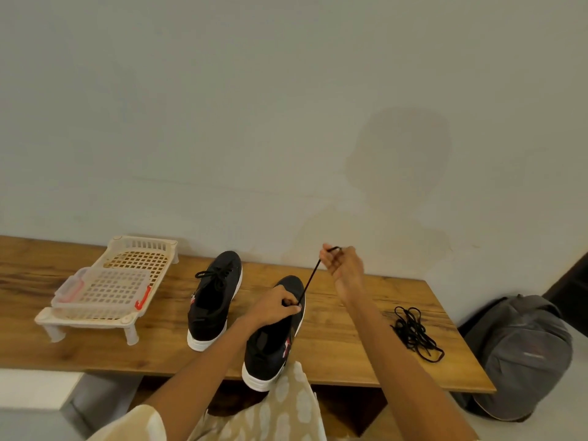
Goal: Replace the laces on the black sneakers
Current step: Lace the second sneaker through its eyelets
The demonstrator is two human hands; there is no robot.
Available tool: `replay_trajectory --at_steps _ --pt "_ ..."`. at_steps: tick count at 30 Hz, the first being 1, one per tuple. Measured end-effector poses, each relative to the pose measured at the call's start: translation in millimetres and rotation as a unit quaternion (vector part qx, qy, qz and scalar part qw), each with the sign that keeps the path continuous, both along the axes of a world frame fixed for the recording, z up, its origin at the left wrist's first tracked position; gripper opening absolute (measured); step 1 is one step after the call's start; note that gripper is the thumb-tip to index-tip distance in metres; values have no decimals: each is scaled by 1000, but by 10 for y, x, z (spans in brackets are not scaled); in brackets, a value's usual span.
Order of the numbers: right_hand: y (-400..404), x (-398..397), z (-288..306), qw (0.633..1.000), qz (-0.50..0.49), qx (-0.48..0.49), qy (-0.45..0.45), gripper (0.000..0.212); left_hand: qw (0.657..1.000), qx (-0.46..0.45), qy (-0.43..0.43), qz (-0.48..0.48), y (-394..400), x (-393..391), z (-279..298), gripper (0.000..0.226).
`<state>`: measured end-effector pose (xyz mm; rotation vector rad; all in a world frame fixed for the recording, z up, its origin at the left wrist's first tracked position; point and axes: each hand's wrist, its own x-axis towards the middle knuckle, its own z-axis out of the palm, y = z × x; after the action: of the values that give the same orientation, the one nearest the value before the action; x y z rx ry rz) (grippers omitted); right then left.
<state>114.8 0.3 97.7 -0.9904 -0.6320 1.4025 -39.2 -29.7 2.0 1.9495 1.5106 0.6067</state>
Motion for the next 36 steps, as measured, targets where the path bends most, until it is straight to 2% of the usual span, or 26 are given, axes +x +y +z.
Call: replay_trajectory --at_steps 2,3,4,5,7,8,9,11,14,18,22,25,28,31,33,35,36 --pt "40 98 251 997 -19 42 58 23 999 -9 -36 36 36 12 59 22" --pt "49 159 298 997 -9 64 32 20 996 -8 -63 67 69 14 118 22" --pt "51 213 296 995 10 82 -49 16 991 -3 -89 103 100 15 213 21" --pt "41 257 243 979 39 100 -173 13 986 14 -110 127 137 20 324 20" --pt "-24 289 25 889 117 125 -424 11 979 65 -135 140 196 44 576 19" --pt "-68 263 -100 842 159 132 -498 14 976 80 -148 137 215 65 709 18" --pt "-126 212 -210 813 195 130 -533 18 975 88 -163 124 224 86 830 18" --pt "-222 85 -355 805 229 121 -534 20 976 85 -177 93 239 140 990 17" --pt "-294 -56 -428 842 214 118 -480 16 982 77 -164 59 194 182 1026 16" --pt "-314 -63 -416 853 211 103 -467 16 985 55 -145 83 147 10 769 17" --pt "-292 33 -599 923 106 2 -370 14 986 -36 -60 151 9 -282 313 27" --pt "-294 101 -882 943 68 -98 -310 12 989 -86 7 121 -116 -361 -51 40" --pt "-284 129 -1157 932 72 -160 -319 11 989 -93 -8 111 -161 -309 -239 41" --pt "-248 88 -1297 925 86 -176 -327 14 982 -66 -38 171 -58 -310 -325 18" --pt "-221 52 -1379 910 103 -180 -359 17 977 -50 -42 204 62 -362 -371 21" --pt "-198 19 -1458 873 129 -176 -437 18 980 -56 -38 186 154 -389 -384 22" --pt "-189 6 -1486 840 140 -163 -498 20 983 -57 -33 170 197 -385 -385 23"
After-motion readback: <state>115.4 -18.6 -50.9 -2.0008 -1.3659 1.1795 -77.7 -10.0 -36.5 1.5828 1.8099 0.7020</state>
